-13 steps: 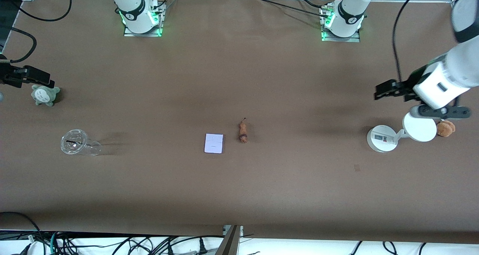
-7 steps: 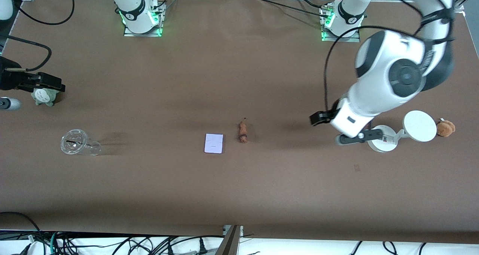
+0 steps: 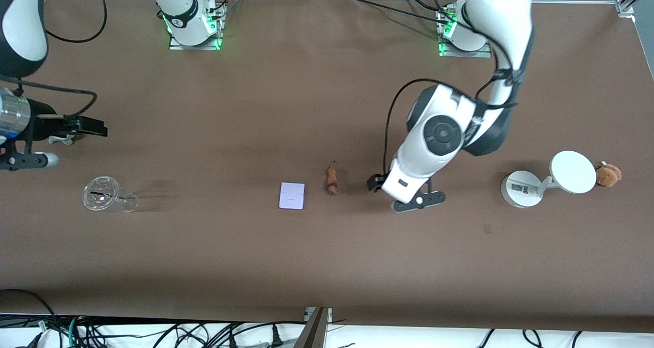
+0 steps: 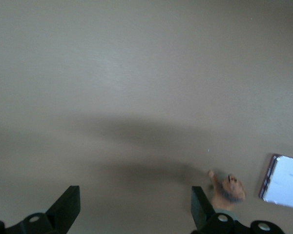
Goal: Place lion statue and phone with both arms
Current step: 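Reach the left gripper to the lion while the right gripper moves out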
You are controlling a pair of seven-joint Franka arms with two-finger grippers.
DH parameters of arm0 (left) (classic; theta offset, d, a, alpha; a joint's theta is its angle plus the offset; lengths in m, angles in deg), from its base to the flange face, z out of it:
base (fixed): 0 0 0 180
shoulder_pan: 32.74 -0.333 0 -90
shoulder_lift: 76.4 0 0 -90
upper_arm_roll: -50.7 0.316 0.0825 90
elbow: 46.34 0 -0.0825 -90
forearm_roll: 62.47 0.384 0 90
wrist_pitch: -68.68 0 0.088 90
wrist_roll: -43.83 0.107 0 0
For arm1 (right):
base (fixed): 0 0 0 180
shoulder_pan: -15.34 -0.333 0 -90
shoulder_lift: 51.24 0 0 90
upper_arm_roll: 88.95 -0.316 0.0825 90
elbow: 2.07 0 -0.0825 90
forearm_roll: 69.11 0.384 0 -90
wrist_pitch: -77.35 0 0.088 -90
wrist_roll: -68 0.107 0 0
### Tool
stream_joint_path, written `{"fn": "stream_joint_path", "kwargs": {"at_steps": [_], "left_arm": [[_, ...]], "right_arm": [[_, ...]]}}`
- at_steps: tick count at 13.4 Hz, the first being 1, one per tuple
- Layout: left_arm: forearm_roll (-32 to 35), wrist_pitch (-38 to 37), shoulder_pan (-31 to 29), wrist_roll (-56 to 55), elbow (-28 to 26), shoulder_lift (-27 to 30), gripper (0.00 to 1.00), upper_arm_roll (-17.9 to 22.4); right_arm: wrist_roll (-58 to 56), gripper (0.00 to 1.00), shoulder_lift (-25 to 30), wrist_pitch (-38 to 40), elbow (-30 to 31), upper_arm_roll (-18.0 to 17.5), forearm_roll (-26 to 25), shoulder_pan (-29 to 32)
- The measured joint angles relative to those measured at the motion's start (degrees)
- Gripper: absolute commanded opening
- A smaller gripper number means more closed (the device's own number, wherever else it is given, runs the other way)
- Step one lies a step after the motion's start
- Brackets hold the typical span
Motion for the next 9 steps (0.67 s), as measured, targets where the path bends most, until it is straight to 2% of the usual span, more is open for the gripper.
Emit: {"fn": "stream_joint_path", "kwargs": {"at_steps": [2, 5, 9], "left_arm": [[0.0, 2.6, 1.9, -3.9, 1.0, -2.5, 1.0, 0.0], [0.1, 2.7, 6.1, -10.9, 5.5, -5.2, 1.0, 0.3], [2.1, 3.6, 11.7, -17.6, 12.7, -13.6, 1.0, 2.7]], "right_arm": [[1.9, 1.0, -2.4, -2.5, 0.0, 0.0, 0.0, -1.4], [5.7, 1.0, -7.1, -9.0, 0.0, 0.0, 0.0, -2.9], [8.9, 1.0, -12.0, -14.4, 0.0, 0.0, 0.0, -5.6]]}}
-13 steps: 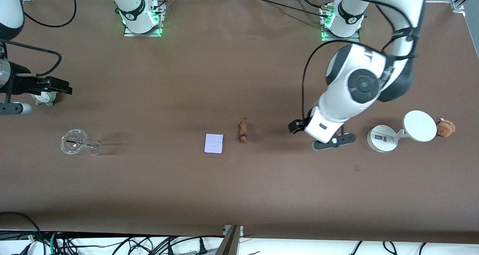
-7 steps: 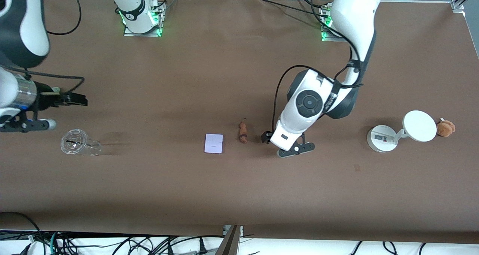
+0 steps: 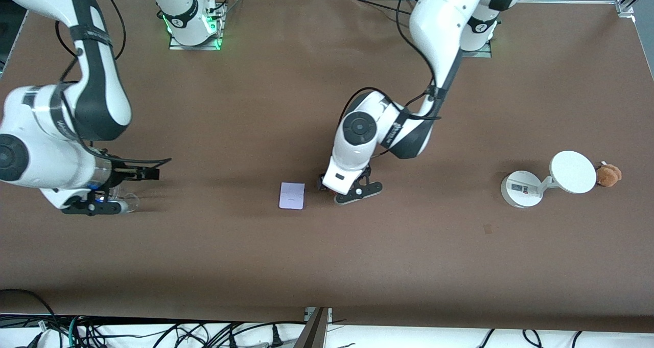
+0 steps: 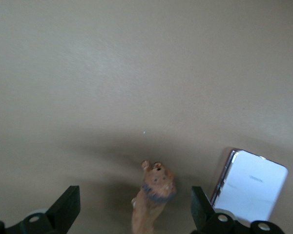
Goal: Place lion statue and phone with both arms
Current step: 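Reach the left gripper to the lion while the right gripper moves out, then grasp the lion with the left gripper while the right gripper nears the phone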
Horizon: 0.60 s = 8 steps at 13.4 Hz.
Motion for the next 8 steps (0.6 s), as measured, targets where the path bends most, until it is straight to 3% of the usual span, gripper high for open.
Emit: {"fn": "stream_joint_path", "kwargs": {"at_steps": [5, 6, 7, 8], "left_arm": [[0.2, 0.5, 2.5, -1.9, 5.0, -5.9, 1.0, 2.5], [0.2, 0.5, 2.5, -1.9, 5.3, -5.9, 0.93, 2.6], [0.2, 0.5, 2.5, -1.9, 5.4, -5.9, 0.42, 2.6], [0.3, 0.5, 2.6, -1.9, 5.4, -5.9, 0.09, 2.6]], "right_arm": [[1.2, 1.0, -2.1, -1.9, 0.0, 0.1, 0.0, -1.0], [1.2, 1.0, -2.6, -2.0, 0.0, 0.1, 0.0, -1.0], [1.2, 1.0, -3.0, -2.1, 0.0, 0.1, 0.0, -1.0], [1.3, 1.0, -3.3, -2.2, 0.0, 0.1, 0.0, -1.1]]}}
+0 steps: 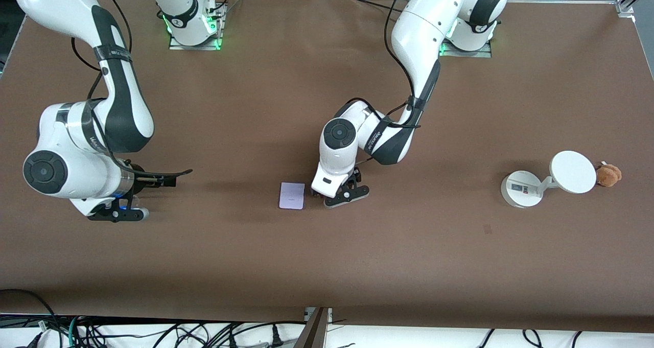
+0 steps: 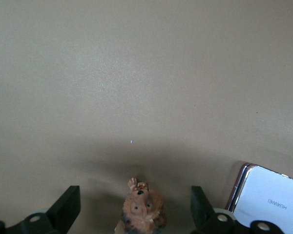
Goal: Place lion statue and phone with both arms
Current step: 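Grasp the lion with the left gripper while the right gripper nears the phone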
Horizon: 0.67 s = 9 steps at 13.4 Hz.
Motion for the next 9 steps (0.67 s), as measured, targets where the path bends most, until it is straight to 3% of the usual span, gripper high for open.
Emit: {"fn": "stream_joint_path", "kwargs": {"at_steps": [1, 9], "left_arm": [[0.0, 0.0, 0.0, 0.1, 0.0, 0.0, 0.0, 0.0], [0.7, -0.1, 0.0, 3.0, 0.1, 0.0, 0.0, 0.5]], "right_arm": [[0.4, 1.0, -0.1, -0.2, 0.0, 0.0, 0.0, -0.2], [7.5, 1.0, -0.8, -2.4, 0.1, -0.2, 0.0, -5.5]]}}
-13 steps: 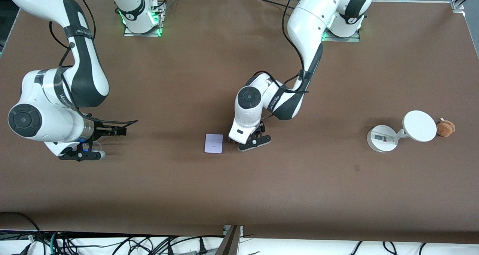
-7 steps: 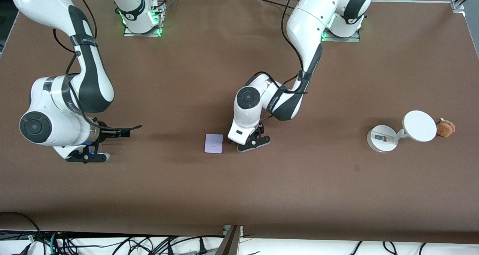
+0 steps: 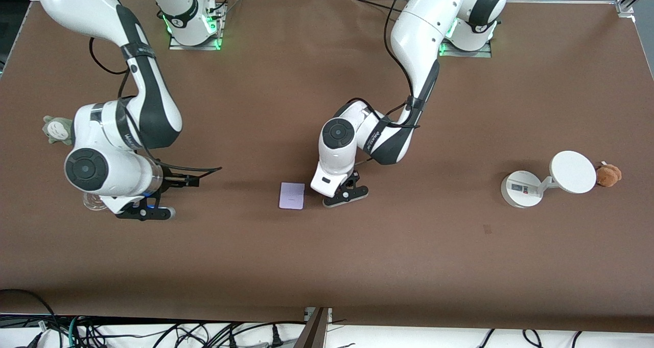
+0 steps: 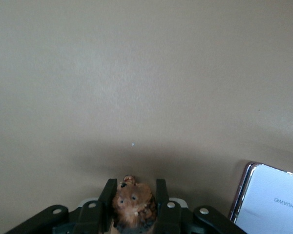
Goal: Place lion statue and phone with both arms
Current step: 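Grasp the lion with the left gripper while the right gripper nears the phone, then move the lion with the left gripper while the right gripper grasps the phone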
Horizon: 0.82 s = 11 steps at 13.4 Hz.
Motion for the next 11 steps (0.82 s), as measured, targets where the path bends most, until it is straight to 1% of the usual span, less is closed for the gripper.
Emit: {"fn": "stream_joint_path", "kwargs": {"at_steps": [2, 5, 9, 11], "left_arm": [[0.0, 0.0, -1.1, 3.6, 0.4, 0.5, 0.0, 0.7], [0.0, -1.4, -5.8, 12.0, -0.1, 2.7, 0.0, 1.1], [0.0, -2.3, -15.2, 26.9, -3.5, 9.0, 0.0, 0.7], [0.0, -2.9, -19.4, 33.6, -8.3, 13.2, 0.0, -0.2]], "right_arm": [[4.0, 1.0, -1.0, -2.1, 0.1, -0.1, 0.0, -2.0], [11.0, 1.0, -3.0, -6.2, 0.2, -0.2, 0.0, -6.3], [18.0, 1.0, -5.7, -11.2, 0.3, -0.3, 0.1, -11.5], [22.5, 1.0, -7.3, -14.5, 0.3, -0.4, 0.7, -13.8]]}}
